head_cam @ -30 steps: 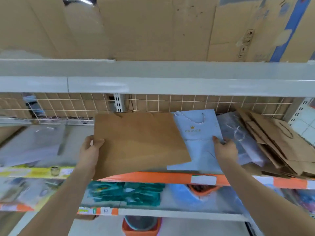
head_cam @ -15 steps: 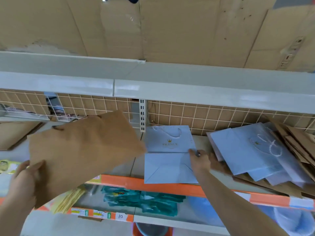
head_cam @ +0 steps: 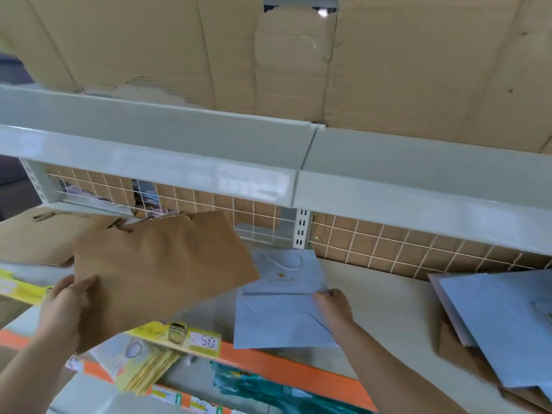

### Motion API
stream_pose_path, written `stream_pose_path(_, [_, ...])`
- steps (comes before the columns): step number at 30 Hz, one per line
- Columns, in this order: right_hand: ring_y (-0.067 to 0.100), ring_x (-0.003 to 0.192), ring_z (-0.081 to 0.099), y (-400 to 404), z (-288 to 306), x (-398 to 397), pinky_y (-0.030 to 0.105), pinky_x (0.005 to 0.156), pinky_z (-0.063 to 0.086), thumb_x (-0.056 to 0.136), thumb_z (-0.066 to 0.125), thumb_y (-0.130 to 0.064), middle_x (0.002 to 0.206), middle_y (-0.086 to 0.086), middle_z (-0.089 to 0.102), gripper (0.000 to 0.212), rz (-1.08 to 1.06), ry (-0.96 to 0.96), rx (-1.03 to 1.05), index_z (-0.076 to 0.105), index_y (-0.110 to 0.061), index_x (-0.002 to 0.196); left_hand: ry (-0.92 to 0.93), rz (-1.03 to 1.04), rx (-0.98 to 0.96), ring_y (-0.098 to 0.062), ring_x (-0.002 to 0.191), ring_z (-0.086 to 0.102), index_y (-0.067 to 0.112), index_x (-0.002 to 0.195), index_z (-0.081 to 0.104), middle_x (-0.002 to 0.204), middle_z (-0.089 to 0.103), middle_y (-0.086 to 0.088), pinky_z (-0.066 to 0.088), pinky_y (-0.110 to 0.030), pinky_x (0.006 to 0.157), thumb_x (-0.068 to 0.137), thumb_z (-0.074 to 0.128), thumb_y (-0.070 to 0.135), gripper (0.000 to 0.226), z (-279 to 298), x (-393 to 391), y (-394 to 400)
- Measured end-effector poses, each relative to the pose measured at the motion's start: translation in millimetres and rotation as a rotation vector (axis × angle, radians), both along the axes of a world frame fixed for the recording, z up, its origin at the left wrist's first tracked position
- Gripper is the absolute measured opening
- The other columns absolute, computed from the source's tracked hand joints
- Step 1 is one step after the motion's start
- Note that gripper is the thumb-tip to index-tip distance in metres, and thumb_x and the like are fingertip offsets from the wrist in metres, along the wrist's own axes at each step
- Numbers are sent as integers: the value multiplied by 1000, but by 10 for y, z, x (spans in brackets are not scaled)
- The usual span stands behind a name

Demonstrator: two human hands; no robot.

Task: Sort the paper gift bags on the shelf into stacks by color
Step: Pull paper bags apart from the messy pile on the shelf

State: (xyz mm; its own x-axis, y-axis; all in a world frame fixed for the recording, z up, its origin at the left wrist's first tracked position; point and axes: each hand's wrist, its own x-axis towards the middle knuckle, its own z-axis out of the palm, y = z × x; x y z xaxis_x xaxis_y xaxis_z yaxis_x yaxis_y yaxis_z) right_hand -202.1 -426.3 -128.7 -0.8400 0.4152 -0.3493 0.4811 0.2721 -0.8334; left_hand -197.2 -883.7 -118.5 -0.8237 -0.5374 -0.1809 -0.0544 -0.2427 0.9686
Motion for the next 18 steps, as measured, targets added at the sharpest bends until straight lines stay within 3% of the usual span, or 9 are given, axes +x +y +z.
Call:
stream_pose_path(2, [25,81,58,-94,-60,-25,29,63,41,82,55,-27,90,7,62,28,-16,-42,61,58,-9,103,22,10,16,-21,76,54,28,93,64,88,57,-4,45,-42,83,82,61,18,15,144,-67,-23])
stream_pose_path(6, [30,85,54,-250,-95,-97,31,71,42,86,50,-27,102,13,62,27,-81,-99,286,52,-8,106,30,-87,-17,-23,72,52,18,113,62,90,61,-8,43,-34,68,83,58,10,31,194,-485,-209])
stream_pose_path(9, [35,96,58,-387,-109,-126,37,78,47,86,53,-23,107,17,60,27,-147,-88,358,47,-7,107,-7,-104,-28,-19,65,50,13,96,65,65,64,1,40,-28,60,79,53,-2,25,119,-729,-353])
stream_pose_path(10, [37,100,58,-439,-120,-123,38,80,46,87,52,-21,108,18,60,26,-179,-83,399,46,-6,107,-29,-121,-25,-19,64,49,14,94,65,63,63,3,40,-28,59,78,54,-2,25,118,-797,-418])
stream_pose_path(13, [41,103,56,-578,-114,-79,40,81,44,89,52,-16,110,25,59,28,-330,-90,452,48,-5,114,-59,-237,-35,-24,74,53,13,106,67,84,63,-8,44,-31,66,77,61,5,30,125,-1023,-788])
stream_pose_path(16, [38,85,56,-512,9,-12,36,76,46,90,53,-13,99,24,59,26,-445,-101,385,56,-3,113,-69,-314,-43,-22,74,59,22,84,69,81,68,-3,47,-32,66,78,65,9,14,150,-1181,-1141])
stream_pose_path(18, [40,85,59,-496,100,11,34,74,45,90,54,-10,99,26,63,24,-471,-122,407,63,1,108,-74,-355,-46,-20,74,61,22,86,69,79,70,-1,48,-32,67,78,66,11,14,165,-1277,-1338])
